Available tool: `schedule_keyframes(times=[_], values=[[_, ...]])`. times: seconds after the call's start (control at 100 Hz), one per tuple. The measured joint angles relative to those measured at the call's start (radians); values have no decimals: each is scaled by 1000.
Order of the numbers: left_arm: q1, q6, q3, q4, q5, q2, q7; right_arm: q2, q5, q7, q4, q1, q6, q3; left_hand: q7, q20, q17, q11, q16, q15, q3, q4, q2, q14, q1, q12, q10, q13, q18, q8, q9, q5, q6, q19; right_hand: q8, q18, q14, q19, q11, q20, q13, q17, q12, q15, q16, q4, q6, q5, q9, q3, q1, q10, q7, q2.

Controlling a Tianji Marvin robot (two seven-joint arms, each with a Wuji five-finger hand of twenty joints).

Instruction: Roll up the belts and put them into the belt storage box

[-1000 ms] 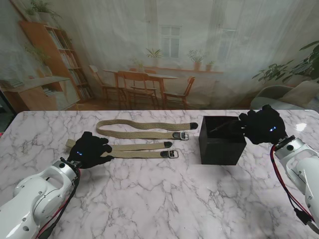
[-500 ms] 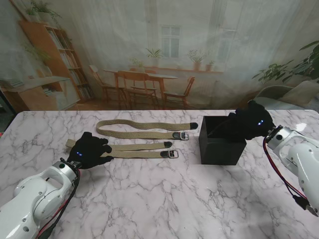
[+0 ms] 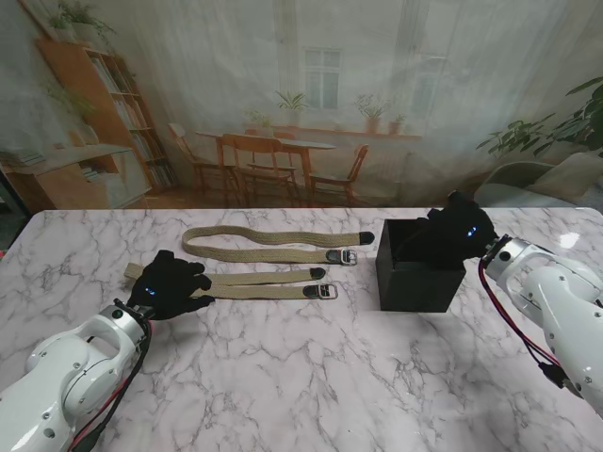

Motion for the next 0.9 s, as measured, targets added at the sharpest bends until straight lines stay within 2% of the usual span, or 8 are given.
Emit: schedule_keyframes(times=[0.18,0.39,0.49,0.61,0.7,0.79,0.85,0.9], values=[[-2,0,2,3,-1,0,0,3,2,23,6,30,-22,-44,0,0,0,0,0,0,0,0,0,0,0,0,0,0,0,0,0,0,0,0,-9,0,-5,-16,-36,0,-13,-26,-8,-28,-7,0,-2,0,0,-8,0,-10,-9,9],[-3,0,3,4,-2,0,-1,10,-4,34,25,78,-46,-106,0,0,0,0,0,0,0,0,0,0,0,0,0,0,0,0,0,0,0,0,-25,-11,-23,-57,-112,0,-51,-65,-30,-100,-21,0,-51,-10,0,-10,0,-39,-34,10],[-3,0,3,5,-3,0,-1,16,-3,43,42,106,-56,-145,0,0,0,0,0,0,0,0,0,0,0,0,0,0,0,0,0,0,0,0,-26,-11,-30,-77,-131,0,-64,-79,-36,-112,-37,0,-51,-11,0,-10,0,-47,-35,10],[-4,0,4,5,-3,0,-1,16,4,60,51,123,-74,-163,0,0,0,0,0,0,0,0,0,0,0,0,0,0,0,0,0,0,0,0,-26,-11,-34,-111,-176,0,-80,-105,-42,-161,-42,0,-66,-11,-1,-10,3,-58,-58,10],[-5,0,6,7,-3,0,-1,16,6,66,58,131,-81,-174,0,0,0,0,0,0,0,0,0,0,0,0,0,0,0,0,0,0,0,0,-22,-10,-47,-162,-239,-3,-141,-154,-59,-265,-69,-1,-89,-40,-39,-6,20,-73,-95,20],[-7,0,7,8,-3,0,-1,16,5,79,60,134,-100,-175,0,0,0,0,0,0,0,0,0,0,0,0,0,0,0,0,0,0,0,0,-21,-4,-99,-231,-282,-19,-218,-204,-148,-401,-147,2,-199,-99,-129,51,20,-123,-183,35],[-7,0,7,8,-3,0,-2,18,-4,84,60,135,-116,-173,0,0,0,0,0,0,0,0,0,0,0,0,0,0,0,0,0,0,0,0,4,-4,-118,-266,-294,-30,-278,-231,-236,-473,-205,65,-239,-144,-204,89,16,-144,-276,72],[-8,0,8,9,-3,0,-2,21,-17,85,60,135,-124,-172,0,0,0,0,0,0,0,0,0,0,0,0,0,0,0,0,0,0,0,0,4,-12,-137,-289,-317,-42,-322,-251,-289,-511,-244,95,-279,-201,-255,129,12,-163,-316,91]])
